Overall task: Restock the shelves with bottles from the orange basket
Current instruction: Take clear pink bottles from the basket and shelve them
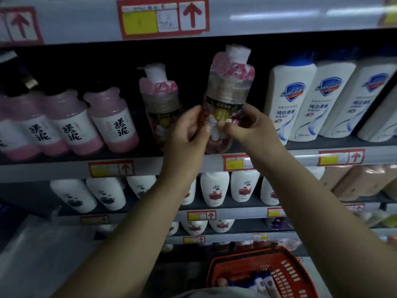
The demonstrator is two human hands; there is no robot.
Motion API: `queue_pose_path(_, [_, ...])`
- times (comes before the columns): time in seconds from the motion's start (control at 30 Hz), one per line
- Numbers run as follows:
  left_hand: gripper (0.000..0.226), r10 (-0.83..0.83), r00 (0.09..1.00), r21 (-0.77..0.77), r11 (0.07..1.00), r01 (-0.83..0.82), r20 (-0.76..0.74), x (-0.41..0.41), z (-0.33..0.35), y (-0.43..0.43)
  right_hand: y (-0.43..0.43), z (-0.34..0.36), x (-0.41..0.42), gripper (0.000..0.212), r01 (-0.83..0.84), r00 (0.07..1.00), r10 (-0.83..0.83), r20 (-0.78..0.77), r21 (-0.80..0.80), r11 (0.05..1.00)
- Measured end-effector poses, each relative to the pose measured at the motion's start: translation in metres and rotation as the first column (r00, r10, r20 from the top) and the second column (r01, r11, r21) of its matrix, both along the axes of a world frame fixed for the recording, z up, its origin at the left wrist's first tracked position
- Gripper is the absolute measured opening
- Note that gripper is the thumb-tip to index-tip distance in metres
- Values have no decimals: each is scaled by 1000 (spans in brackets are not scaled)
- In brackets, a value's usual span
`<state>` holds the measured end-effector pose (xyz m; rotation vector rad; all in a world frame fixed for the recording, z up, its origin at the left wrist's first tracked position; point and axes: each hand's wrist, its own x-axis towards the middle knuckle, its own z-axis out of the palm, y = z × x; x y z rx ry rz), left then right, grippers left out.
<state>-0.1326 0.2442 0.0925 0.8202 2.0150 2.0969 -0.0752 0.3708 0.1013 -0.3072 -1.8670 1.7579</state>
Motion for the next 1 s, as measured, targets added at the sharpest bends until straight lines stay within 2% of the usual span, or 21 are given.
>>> queue_pose_path(0.17, [53, -81, 995, -14, 997, 82, 59, -16, -16, 10, 7, -8, -23, 36, 38, 998, -41, 42, 66, 997])
queue_pose_path(0.4, [70, -179, 969, -87, 977, 196, 167, -31, -26, 13, 9, -25, -47, 47, 82, 994, -86, 74, 53, 995])
queue_pose_path(0.57, [76, -174, 976, -244, 948, 203, 133, -34, -24, 13, -3, -33, -60, 63, 144, 987, -148, 70, 61, 988])
queue_pose_path(0.7, [75, -178, 977, -302, 931, 205, 115, -32, -20, 14, -10, -36, -59, 61, 188, 977, -197, 82, 109, 976])
queue_pose_path(0.83, [72, -222, 967, -281, 927, 249, 123, -27, -20, 10, -14, -35, -56, 55, 195, 972, -212, 103, 151, 969])
queue_pose_path(1.0, [63, -237, 959, -163, 951, 262, 157, -21, -25, -3, -32, -31, -38, 70, 240, 967, -246, 70, 88, 967])
